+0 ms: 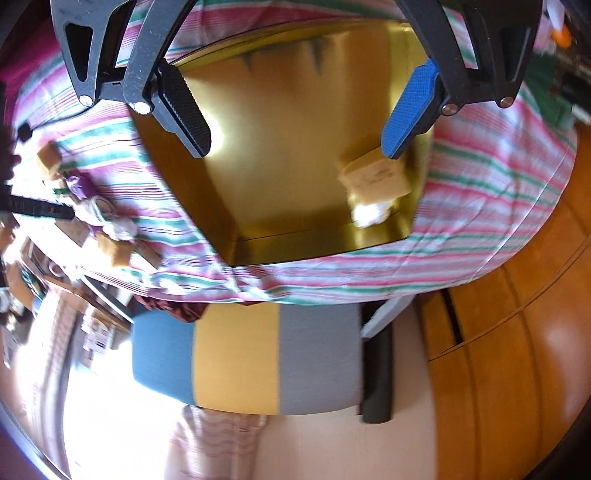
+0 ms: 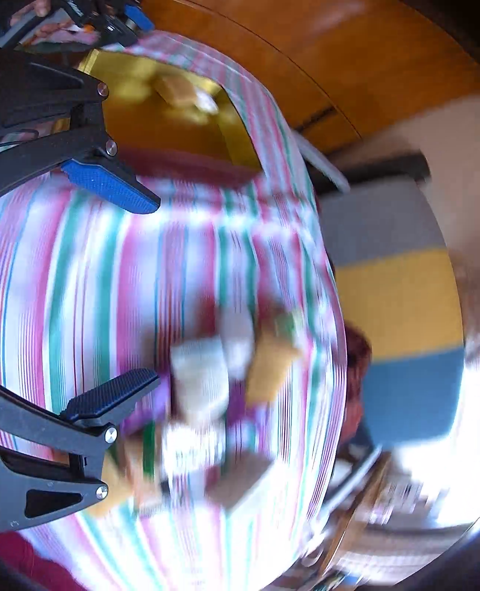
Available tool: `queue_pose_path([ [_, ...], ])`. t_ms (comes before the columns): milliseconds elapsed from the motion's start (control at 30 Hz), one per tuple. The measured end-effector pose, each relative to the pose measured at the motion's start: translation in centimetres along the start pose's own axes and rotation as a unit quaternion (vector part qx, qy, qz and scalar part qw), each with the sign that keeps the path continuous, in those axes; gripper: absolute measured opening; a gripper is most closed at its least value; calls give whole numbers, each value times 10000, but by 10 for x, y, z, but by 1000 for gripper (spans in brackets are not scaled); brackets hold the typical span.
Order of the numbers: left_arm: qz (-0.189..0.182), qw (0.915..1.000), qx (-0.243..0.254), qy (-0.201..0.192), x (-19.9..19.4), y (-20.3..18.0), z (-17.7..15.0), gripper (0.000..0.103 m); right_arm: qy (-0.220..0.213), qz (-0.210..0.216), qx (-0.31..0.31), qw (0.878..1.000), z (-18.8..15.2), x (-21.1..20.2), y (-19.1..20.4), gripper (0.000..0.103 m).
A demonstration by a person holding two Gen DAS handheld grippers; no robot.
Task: Organize objects
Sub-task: 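Grasp the white sock bundle with the left tool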
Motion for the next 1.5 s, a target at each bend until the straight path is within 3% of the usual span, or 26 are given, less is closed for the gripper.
queue_pose_path([
  [200, -444, 9979, 459, 79, 9, -55, 11, 94, -260, -806, 897, 9924, -4, -17, -101, 88],
  [300, -704, 9951, 667, 205, 17, -86, 16, 94, -349, -988, 1308, 9859, -13, -18, -134, 88],
  [433, -983, 9897, 974, 354, 29, -132, 22, 94, -356, -739, 2090, 9745, -27, -15, -160, 88],
  [567, -1315, 9826, 1166, 608, 48, -179, 27, 93, -361, -634, 2241, 9718, -29, -16, -163, 88],
  [667, -1470, 9757, 1450, 737, 65, -214, 25, 86, -344, -455, 2367, 9699, -33, -17, -166, 88],
  [767, -1655, 9657, 1740, 990, 86, -246, 21, 76, -317, -323, 2462, 9682, -34, -13, -168, 88],
  [1100, -1889, 9330, 2871, 1069, 132, -320, 17, 72, -261, -3, 2566, 9662, -36, -9, -169, 88],
  [1300, -1805, 8989, 3800, 1227, 171, -360, -1, 67, -203, 91, 2630, 9645, -37, -4, -172, 88],
  [1400, -2009, 8928, 3793, 1363, 181, -371, -6, 67, -191, 132, 2677, 9632, -38, -4, -174, 88],
  [1500, -1972, 8844, 3987, 1418, 182, -377, -20, 66, -177, 128, 2724, 9619, -40, -4, -176, 88],
])
Point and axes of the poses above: each gripper's, at about its wrist camera, not at the fingertips, and x roughly the way its jaws point, y to its left, z to its top, the point moved 4 cm from there along x, roughly the way its jaws point, and after that the axes turned 9 degrees about -x, right-handed, at the moved point
